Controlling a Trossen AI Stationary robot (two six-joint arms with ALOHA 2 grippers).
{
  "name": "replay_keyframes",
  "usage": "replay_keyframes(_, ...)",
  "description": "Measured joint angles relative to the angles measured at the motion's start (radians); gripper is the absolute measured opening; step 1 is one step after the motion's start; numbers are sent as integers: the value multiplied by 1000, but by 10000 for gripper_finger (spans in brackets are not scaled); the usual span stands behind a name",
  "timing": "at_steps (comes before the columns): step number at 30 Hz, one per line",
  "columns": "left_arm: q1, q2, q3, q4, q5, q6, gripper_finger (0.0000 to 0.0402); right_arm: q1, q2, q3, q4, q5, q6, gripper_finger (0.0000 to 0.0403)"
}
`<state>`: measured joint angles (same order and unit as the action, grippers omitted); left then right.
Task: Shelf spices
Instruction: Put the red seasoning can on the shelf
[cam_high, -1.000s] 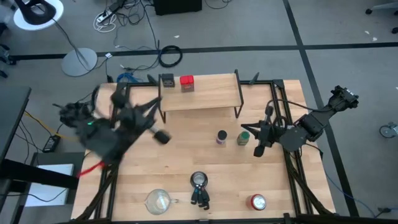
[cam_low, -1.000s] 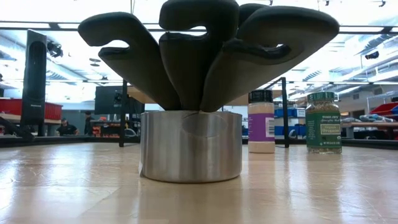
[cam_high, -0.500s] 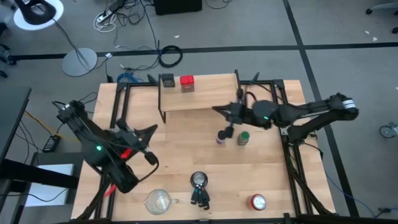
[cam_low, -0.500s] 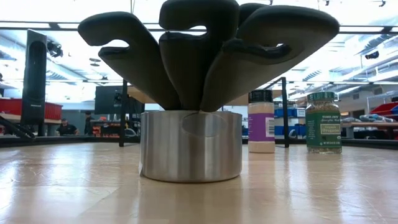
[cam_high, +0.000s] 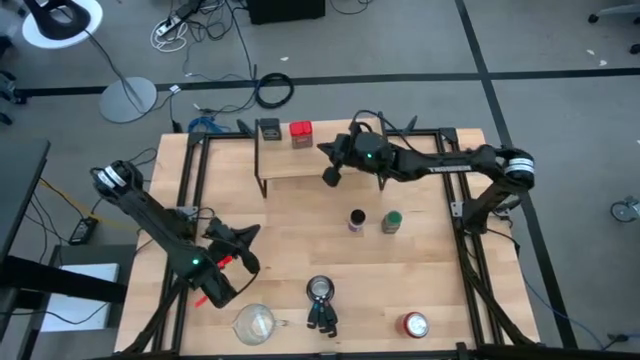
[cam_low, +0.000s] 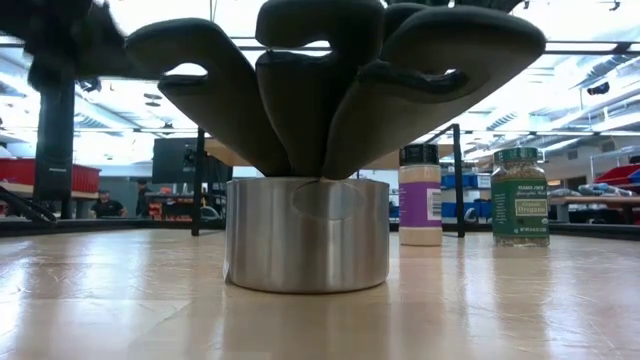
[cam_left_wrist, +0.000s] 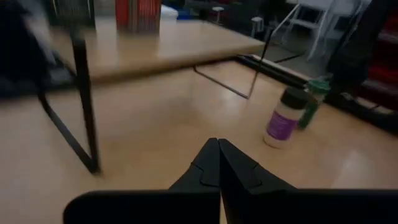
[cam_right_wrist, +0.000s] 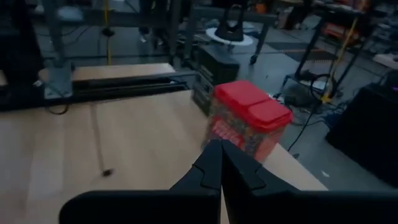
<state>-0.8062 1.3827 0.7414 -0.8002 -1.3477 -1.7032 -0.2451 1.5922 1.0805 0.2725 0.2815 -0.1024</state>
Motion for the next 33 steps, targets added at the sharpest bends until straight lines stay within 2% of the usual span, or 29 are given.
replay_keyframes(2, 0, 10, -88, 213, 4, 42, 1, -23, 37, 0, 49, -33, 29, 0)
replay_keyframes(6, 5, 39, -240, 629, -2, 232, 1, -50, 102, 0, 155, -92, 71, 0)
replay_keyframes(11, 6, 98, -368, 959, 18, 408, 1, -60, 115, 2, 177, -111, 100, 0)
replay_keyframes(14, 7, 139, -410, 999, 58, 409, 1, -61, 114, 1, 172, -109, 100, 0)
replay_keyframes(21, 14, 218, -454, 1014, 69, 311, 1, -85, 118, 1, 141, -42, 135, 0)
replay_keyframes(33, 66, 229, -452, 1018, 176, 311, 1, -141, 125, 1, 122, -35, 242, 0)
